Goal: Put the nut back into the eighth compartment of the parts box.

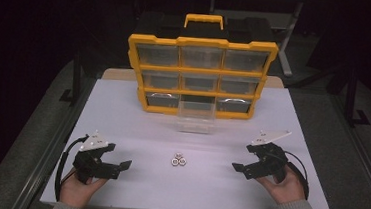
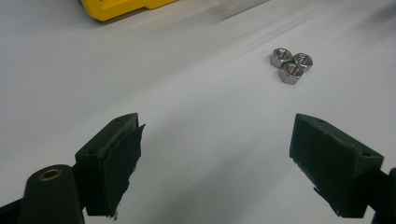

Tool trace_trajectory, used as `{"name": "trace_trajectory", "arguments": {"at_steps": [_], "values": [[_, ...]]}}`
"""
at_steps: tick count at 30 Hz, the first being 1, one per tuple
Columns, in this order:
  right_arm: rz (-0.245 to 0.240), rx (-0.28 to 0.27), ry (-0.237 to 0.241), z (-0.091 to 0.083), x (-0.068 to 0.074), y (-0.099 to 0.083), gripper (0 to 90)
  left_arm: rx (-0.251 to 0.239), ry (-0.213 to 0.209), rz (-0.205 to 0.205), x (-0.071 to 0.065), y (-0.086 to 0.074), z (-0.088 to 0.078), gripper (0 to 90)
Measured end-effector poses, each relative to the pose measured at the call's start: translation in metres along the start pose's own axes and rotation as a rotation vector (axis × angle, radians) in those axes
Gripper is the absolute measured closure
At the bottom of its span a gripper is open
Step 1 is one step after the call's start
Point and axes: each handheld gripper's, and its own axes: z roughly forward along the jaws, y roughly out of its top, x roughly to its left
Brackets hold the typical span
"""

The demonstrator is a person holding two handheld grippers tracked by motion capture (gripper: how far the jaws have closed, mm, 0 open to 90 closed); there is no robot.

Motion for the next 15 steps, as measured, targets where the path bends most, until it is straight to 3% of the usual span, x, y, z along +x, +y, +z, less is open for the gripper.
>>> {"name": "trace_trajectory", "arguments": {"at_steps": [15], "values": [[-0.060,0.017,0.032,0.011,0.014,0.027,19.0,-0.002,0.003,0.019,0.000,0.002,0.000,16.1]]}}
